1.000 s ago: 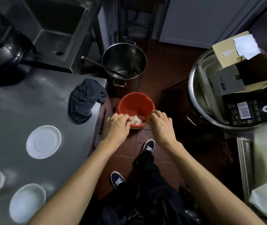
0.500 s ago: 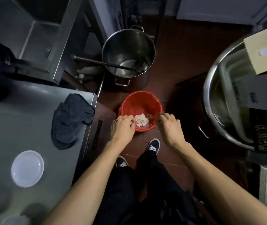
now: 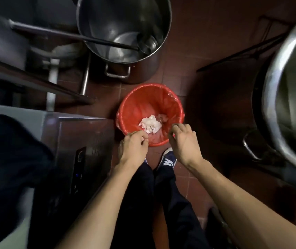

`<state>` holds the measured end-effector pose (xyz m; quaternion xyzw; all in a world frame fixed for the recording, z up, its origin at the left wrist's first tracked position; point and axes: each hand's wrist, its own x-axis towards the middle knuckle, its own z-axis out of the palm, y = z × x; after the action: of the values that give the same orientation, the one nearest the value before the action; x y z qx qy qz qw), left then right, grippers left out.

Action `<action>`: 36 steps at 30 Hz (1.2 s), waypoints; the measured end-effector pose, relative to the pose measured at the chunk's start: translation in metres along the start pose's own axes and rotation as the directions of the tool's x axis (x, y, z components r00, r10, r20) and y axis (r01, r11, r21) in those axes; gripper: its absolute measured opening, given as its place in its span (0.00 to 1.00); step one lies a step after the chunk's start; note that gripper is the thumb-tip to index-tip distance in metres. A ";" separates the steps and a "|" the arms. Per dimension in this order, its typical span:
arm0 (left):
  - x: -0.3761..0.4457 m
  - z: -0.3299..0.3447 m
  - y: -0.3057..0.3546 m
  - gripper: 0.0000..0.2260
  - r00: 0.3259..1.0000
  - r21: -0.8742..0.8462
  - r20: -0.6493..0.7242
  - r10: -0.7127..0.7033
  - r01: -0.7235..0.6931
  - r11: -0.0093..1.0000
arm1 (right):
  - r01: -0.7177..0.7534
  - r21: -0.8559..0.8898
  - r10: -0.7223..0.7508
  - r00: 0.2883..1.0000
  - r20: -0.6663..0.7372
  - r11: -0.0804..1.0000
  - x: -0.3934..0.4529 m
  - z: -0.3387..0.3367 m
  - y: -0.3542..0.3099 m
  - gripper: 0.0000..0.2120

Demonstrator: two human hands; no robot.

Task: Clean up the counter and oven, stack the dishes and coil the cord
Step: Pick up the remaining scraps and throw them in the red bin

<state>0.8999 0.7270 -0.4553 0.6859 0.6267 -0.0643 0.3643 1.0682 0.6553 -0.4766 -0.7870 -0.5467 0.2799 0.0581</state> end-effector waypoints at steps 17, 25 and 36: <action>0.136 0.122 -0.088 0.08 0.999 -0.033 0.040 -0.001 0.002 0.999 | -0.246 0.233 0.230 0.969 0.095 0.941 0.091 0.153 0.047 0.05; 0.139 0.115 -0.085 0.08 0.998 -0.071 0.035 0.042 -0.039 0.997 | -0.264 0.268 0.252 0.964 0.079 0.927 0.092 0.145 0.042 0.06; 0.130 0.129 -0.087 0.06 0.995 -0.079 0.084 0.048 -0.042 0.996 | -0.211 0.226 0.203 0.977 0.062 0.951 0.101 0.159 0.044 0.08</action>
<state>0.8950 0.7530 -0.6561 0.6819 0.5968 -0.0612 0.4184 1.0494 0.6942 -0.6651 -0.8224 -0.4259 0.3610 0.1094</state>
